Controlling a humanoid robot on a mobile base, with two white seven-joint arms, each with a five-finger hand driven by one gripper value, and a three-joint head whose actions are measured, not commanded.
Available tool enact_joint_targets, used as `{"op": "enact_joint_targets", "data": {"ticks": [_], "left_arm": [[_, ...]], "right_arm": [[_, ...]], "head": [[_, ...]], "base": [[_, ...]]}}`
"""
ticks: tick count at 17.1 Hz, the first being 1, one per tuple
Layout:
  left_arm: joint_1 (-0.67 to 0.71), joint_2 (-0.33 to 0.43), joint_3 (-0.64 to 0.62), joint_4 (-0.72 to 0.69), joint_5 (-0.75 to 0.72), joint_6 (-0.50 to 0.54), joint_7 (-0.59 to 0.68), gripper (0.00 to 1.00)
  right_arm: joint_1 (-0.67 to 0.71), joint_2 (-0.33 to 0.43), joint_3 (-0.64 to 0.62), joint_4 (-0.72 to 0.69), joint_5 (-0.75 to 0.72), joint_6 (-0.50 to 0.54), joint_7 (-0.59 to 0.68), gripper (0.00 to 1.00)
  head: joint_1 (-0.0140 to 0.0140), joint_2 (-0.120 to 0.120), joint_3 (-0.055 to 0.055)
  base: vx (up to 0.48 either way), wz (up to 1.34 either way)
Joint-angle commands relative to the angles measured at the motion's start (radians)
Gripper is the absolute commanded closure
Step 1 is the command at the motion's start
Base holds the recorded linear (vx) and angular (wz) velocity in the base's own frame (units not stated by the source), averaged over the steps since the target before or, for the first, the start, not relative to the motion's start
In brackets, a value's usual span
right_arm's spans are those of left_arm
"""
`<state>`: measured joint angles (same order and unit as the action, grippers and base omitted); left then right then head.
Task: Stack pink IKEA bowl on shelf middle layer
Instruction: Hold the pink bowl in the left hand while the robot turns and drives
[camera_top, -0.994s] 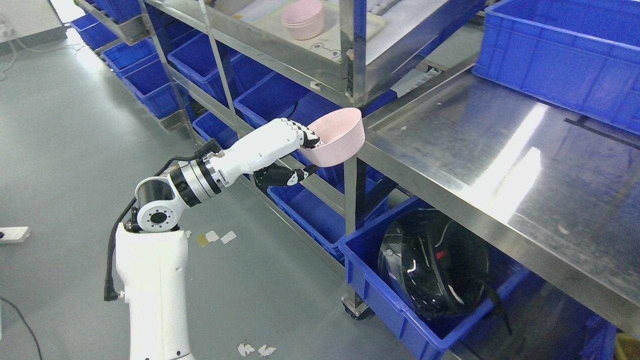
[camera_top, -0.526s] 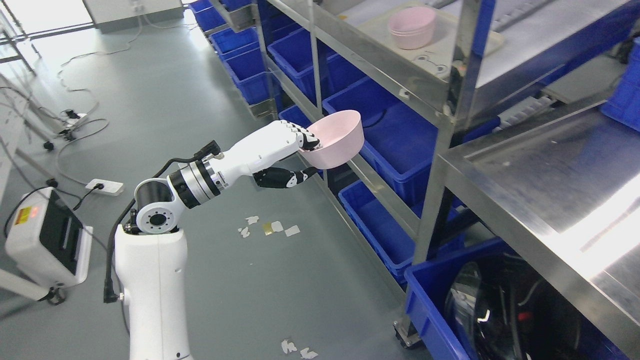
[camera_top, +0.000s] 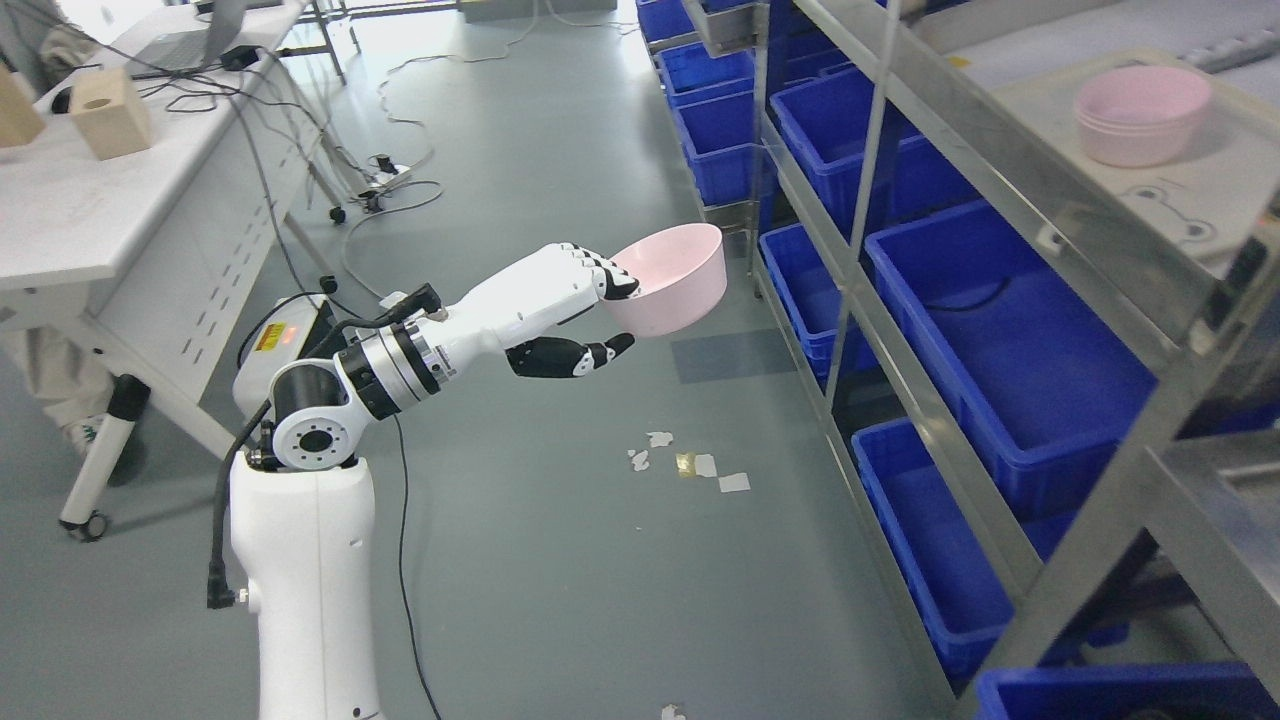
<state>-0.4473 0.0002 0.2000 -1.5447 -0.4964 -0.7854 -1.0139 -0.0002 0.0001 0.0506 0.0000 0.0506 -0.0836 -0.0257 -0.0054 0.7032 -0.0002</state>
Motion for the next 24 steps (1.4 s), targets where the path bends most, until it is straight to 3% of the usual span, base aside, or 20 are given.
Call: {"op": "enact_joint_targets", "data": {"ticks": [1, 24], "left_arm": [[0.004, 0.017, 0.001, 0.001, -0.001, 0.0, 0.001, 0.98], [0.045, 0.017, 0.022, 0.001, -0.001, 0.0, 0.006, 0.98]], "right_arm": [[0.022, -0.018, 0.0, -0.018, 0.0, 0.001, 0.0, 0.0], [0.022, -0.018, 0.0, -0.018, 0.0, 0.001, 0.0, 0.0]], "head": [[0.0, 0.0, 0.0], [0.0, 0.0, 0.0]], "base": [[0.193, 0.56], [0.199, 0.29]]}}
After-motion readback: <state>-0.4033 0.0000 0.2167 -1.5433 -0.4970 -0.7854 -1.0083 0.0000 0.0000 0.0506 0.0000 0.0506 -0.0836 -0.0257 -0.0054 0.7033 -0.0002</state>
